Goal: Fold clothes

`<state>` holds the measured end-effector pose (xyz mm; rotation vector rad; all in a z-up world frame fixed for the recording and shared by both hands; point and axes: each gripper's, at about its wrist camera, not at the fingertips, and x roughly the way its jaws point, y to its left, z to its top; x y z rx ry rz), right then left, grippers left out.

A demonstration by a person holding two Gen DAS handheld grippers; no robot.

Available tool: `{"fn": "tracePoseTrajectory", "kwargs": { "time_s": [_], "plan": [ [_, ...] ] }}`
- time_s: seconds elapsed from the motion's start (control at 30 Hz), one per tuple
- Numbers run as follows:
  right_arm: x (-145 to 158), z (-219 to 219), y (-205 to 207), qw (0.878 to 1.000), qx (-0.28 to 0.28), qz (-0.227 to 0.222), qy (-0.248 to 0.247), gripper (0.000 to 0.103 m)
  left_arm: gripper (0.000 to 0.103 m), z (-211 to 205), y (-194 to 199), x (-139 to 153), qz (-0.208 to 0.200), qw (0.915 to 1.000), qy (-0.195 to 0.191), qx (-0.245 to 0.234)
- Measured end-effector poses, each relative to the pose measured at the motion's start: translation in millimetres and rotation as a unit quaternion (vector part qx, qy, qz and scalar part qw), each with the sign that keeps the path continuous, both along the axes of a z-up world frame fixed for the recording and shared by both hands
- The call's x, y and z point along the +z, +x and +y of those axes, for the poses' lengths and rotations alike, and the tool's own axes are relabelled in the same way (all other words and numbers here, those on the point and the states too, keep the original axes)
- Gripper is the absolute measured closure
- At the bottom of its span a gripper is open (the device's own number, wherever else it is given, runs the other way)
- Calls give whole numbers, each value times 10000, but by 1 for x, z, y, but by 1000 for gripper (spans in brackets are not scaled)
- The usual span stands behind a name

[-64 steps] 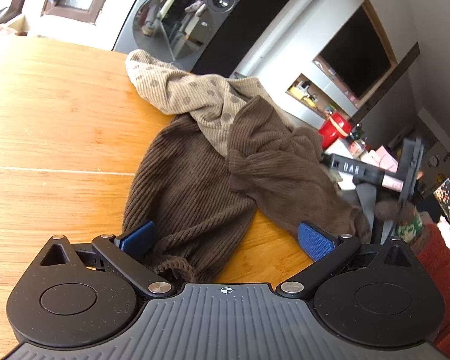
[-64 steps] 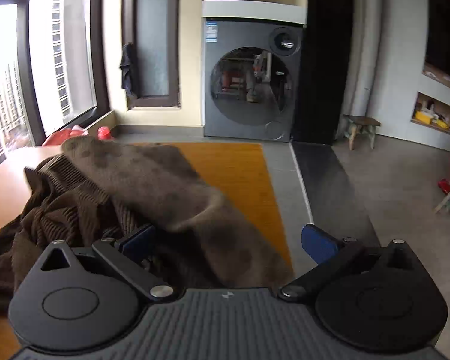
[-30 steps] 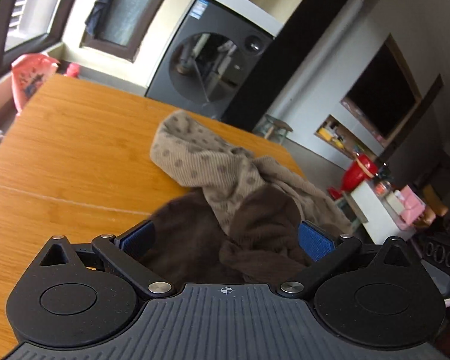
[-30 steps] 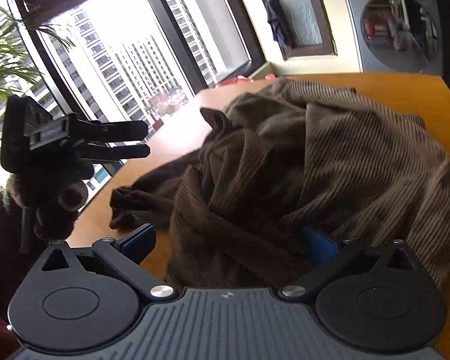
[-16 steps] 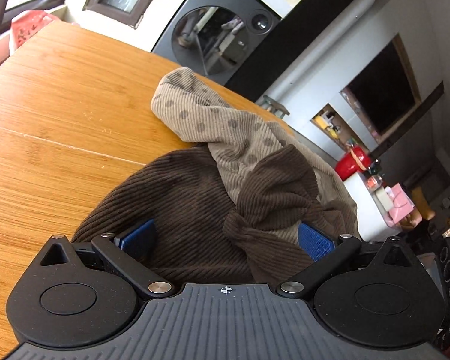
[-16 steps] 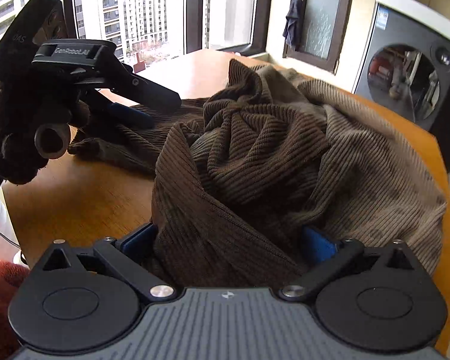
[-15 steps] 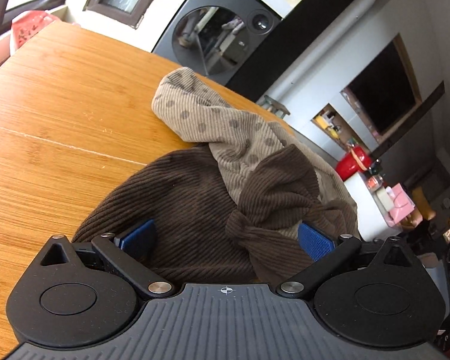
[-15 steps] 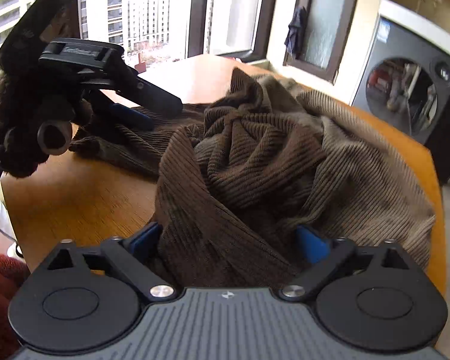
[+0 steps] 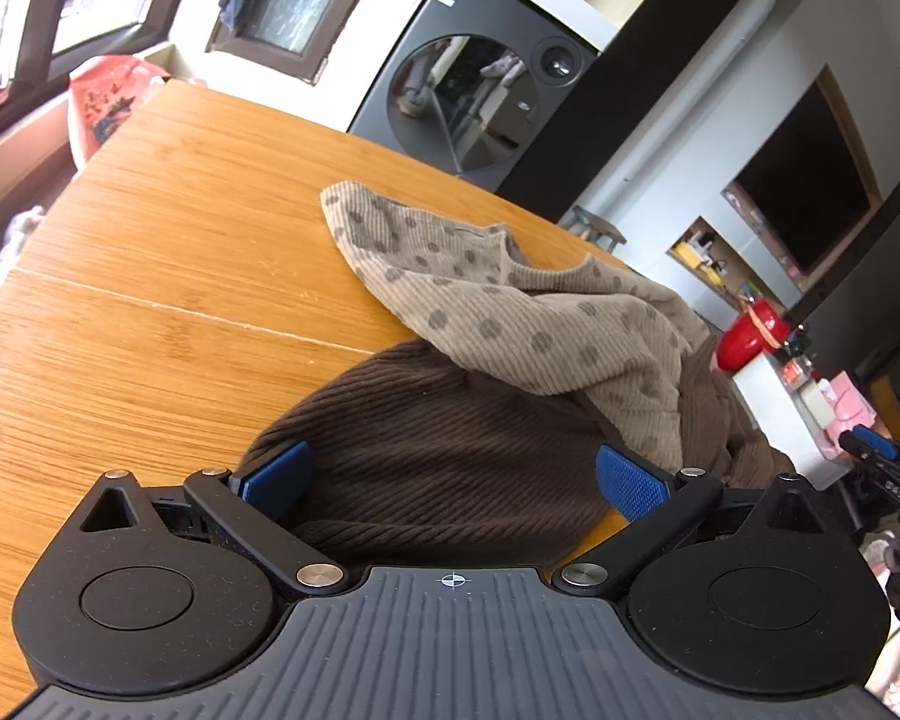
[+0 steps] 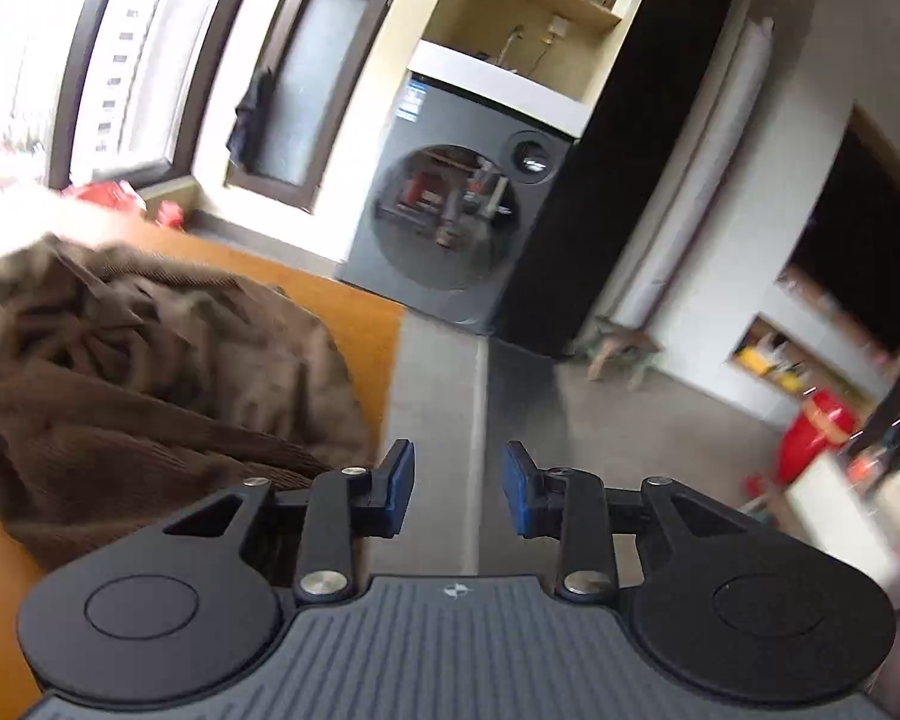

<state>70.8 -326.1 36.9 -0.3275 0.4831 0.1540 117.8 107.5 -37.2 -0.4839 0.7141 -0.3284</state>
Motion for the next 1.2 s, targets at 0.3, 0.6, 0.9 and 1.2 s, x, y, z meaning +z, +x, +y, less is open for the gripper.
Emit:
{"fn": "tracePoseTrajectory", "kwargs": {
  "time_s": [0.3,0.6,0.9,1.2],
  "plan": [
    [-65,118,-47,9587,2684,148,-928,11,0,-44,12,15,-407,9953,-167,-859],
    [-26,89,15,9764,1937,-434,-850,78,0,-48,32,-18,155,9955,-190,-921],
    [17,-6,77,9974,-6,-681,251,93,0,-7,-3,-11,221,9983,448,-311],
    [-15,6,22,9880,1535,51,172,25,0,21,-30,31,-99,9815,1807,619]
  ]
}}
